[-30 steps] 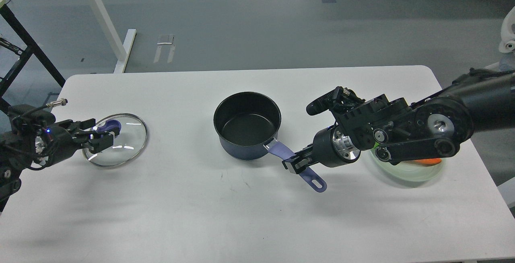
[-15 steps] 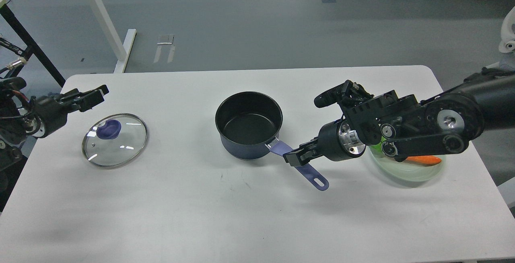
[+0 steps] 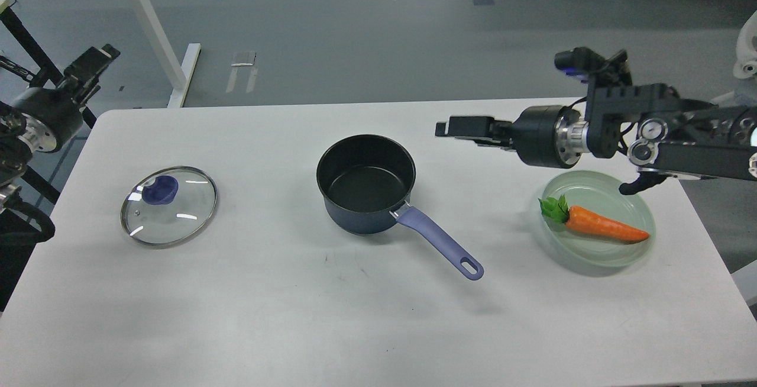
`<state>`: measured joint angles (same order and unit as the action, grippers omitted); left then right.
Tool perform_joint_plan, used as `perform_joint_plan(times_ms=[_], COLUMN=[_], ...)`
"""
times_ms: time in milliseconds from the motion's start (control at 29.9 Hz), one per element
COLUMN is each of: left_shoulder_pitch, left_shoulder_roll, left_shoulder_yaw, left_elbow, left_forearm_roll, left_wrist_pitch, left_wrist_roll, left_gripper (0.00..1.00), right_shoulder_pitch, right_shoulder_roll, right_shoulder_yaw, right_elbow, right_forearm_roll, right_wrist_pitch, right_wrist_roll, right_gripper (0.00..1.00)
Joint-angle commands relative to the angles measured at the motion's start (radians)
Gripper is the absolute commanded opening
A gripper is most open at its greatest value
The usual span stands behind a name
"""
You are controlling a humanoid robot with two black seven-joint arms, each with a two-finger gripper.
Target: Open pot lid
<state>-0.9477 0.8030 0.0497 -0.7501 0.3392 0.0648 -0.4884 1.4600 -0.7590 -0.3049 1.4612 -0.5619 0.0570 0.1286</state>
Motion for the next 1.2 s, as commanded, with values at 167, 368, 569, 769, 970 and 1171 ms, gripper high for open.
perform_joint_plan(times_ms=[167,368,569,769,970,1171], left_shoulder_pitch=[0.000,0.006,0.007,0.041,0.067,0.084], left_shoulder_roll=[-0.195,-0.240,-0.283,-0.301,-0.327,-0.343], left_shoulder_yaw=[-0.115,-0.206,-0.223,-0.223,-0.293,-0.337], left_elbow=[0.044,0.081,0.140,0.141,0.141,0.135], left_forearm_roll=[-0.255,-0.350,-0.486,-0.611,-0.641,-0.644], left_wrist_pitch=[-0.008,-0.042,-0.163,-0.267,-0.307,-0.329], left_wrist_roll=[0.000,0.000,0.000,0.000,0.000,0.000], left_gripper=[0.99,0.99,0.99,0.99,0.99,0.99], right_shoulder_pitch=[-0.440,-0.561,-0.586,-0.610,-0.656,-0.661], right_shoulder_roll=[-0.057,-0.020,0.124,0.266,0.349,0.428], right_shoulder_yaw=[0.507,0.674,0.734,0.901,1.036,1.086], right_elbow=[-0.081,-0.192,-0.436,-0.576,-0.626,-0.778], right_forearm_roll=[0.166,0.241,0.476,0.502,0.520,0.686], right_wrist_pitch=[-0.005,-0.006,0.004,0.007,0.010,0.159], right_wrist_roll=[0.003,0.032,0.074,0.190,0.195,0.187], right_gripper=[0.99,0.99,0.99,1.00,0.99,0.99])
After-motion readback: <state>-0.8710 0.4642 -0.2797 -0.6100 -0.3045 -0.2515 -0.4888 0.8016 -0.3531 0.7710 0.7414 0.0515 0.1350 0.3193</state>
